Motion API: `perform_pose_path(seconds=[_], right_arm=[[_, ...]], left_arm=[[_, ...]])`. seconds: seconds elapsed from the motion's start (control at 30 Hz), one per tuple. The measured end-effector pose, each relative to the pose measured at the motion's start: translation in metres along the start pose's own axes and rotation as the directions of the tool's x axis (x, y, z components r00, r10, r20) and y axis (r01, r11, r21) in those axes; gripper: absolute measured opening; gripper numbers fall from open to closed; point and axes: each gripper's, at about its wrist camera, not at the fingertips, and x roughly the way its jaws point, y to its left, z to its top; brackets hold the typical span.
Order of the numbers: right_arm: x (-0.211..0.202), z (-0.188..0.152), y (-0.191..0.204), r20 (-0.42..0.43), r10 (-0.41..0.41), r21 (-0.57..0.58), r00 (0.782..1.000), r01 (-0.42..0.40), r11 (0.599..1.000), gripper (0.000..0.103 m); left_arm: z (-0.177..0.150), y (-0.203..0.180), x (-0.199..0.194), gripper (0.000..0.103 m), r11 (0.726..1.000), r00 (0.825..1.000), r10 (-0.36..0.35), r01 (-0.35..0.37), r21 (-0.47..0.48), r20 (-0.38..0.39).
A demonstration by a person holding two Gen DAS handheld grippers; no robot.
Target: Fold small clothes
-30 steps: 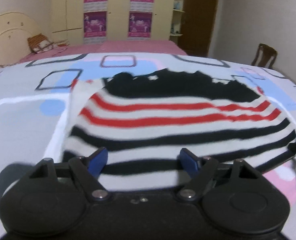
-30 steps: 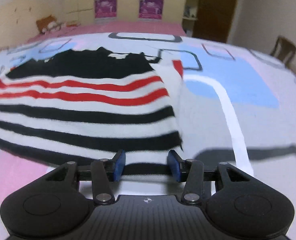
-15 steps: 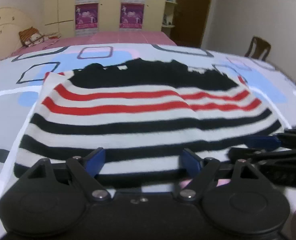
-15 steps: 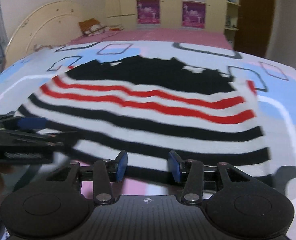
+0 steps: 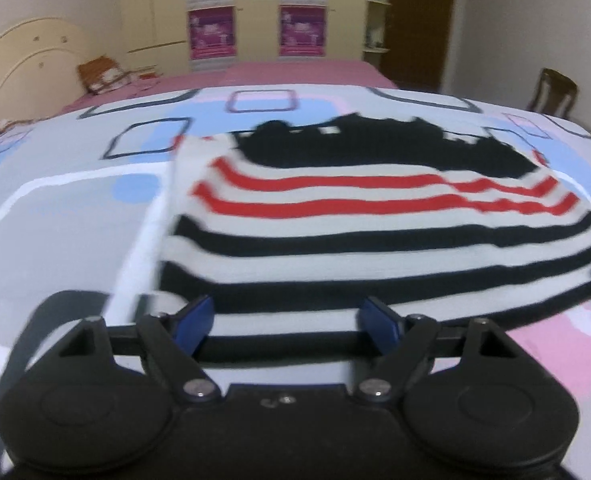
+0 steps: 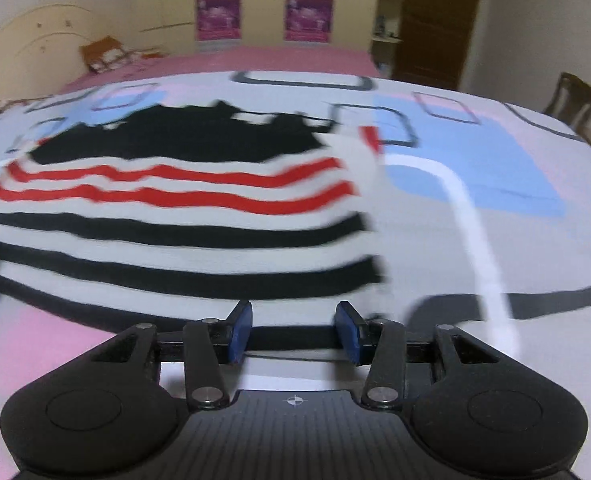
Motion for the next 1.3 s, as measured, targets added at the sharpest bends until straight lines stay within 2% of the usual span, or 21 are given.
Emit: perform_pose_path(seconds=[0.13, 0.43, 0.53, 0.6, 0.67, 0.7, 0.97, 1.03, 1.17, 1.2, 1.23, 1.27, 1.3], right_arm=[[-0.004, -0.001, -0.011, -0.001, 0.015, 0.004, 1.0, -0.015, 1.0, 0.046], [-0.014, 0.008, 0.001, 0.041, -0.007, -0.012, 0.999, 0.008, 1.0, 0.046], [-0.007, 0.004, -0.002, 0.01, -0.026, -0.022, 1.0, 0.026, 0.999, 0.046], [-0.001, -0.002, -0.004, -0.01, -0.031, -0.019, 0.999, 0.031, 0.999, 0.046], [0.0, -0.004, -0.002, -0.006, -0.038, -0.023, 0.999, 0.038, 0.999, 0.046], [0.0, -0.004, -0.001, -0.009, -0.043, -0.024, 0.999, 0.043, 0.999, 0.046], [0.001, -0.003, -0.003, -0.012, -0.037, -0.013, 0.999, 0.037, 0.999, 0.046], [0.001, -0.003, -0.005, -0.012, -0.031, -0.01, 0.999, 0.031, 0.999, 0.046], [-0.007, -0.002, -0.009, 0.008, -0.005, 0.018, 1.0, 0.004, 1.0, 0.046], [-0.017, -0.001, -0.011, 0.055, 0.027, 0.042, 0.998, -0.03, 0.999, 0.039], [-0.025, -0.001, -0.011, 0.087, 0.047, 0.048, 0.995, -0.051, 0.998, 0.026], [-0.03, 0.001, -0.009, 0.096, 0.054, 0.046, 0.994, -0.059, 0.997, 0.011], [-0.032, 0.001, -0.007, 0.102, 0.059, 0.049, 0.993, -0.064, 0.997, 0.01]], left_arm=[[0.002, 0.011, -0.006, 0.069, 1.0, 1.0, 0.003, -0.003, -0.022, 0.01], [0.004, 0.01, -0.012, 0.069, 0.999, 0.999, 0.029, -0.028, -0.024, 0.025], [0.004, 0.012, -0.013, 0.078, 0.999, 0.998, 0.048, -0.047, -0.023, 0.038], [0.001, 0.018, -0.001, 0.082, 0.998, 0.999, 0.049, -0.049, -0.029, -0.018], [-0.004, 0.033, 0.007, 0.086, 0.994, 0.999, 0.01, -0.013, -0.111, -0.031], [-0.007, 0.039, 0.007, 0.086, 0.99, 1.0, -0.013, 0.009, -0.141, -0.025], [-0.006, 0.042, 0.003, 0.086, 0.989, 1.0, -0.004, -0.001, -0.15, -0.031], [-0.006, 0.047, -0.004, 0.082, 0.984, 1.0, 0.006, -0.01, -0.179, -0.024], [-0.012, 0.065, -0.025, 0.074, 0.953, 1.0, -0.008, 0.012, -0.301, 0.014], [-0.014, 0.068, -0.031, 0.071, 0.942, 0.999, -0.026, 0.035, -0.335, 0.031], [-0.017, 0.071, -0.036, 0.069, 0.923, 0.997, -0.055, 0.07, -0.378, 0.05], [-0.021, 0.073, -0.039, 0.061, 0.901, 0.994, -0.082, 0.102, -0.422, 0.066], [-0.025, 0.074, -0.039, 0.057, 0.873, 0.991, -0.105, 0.13, -0.471, 0.078]])
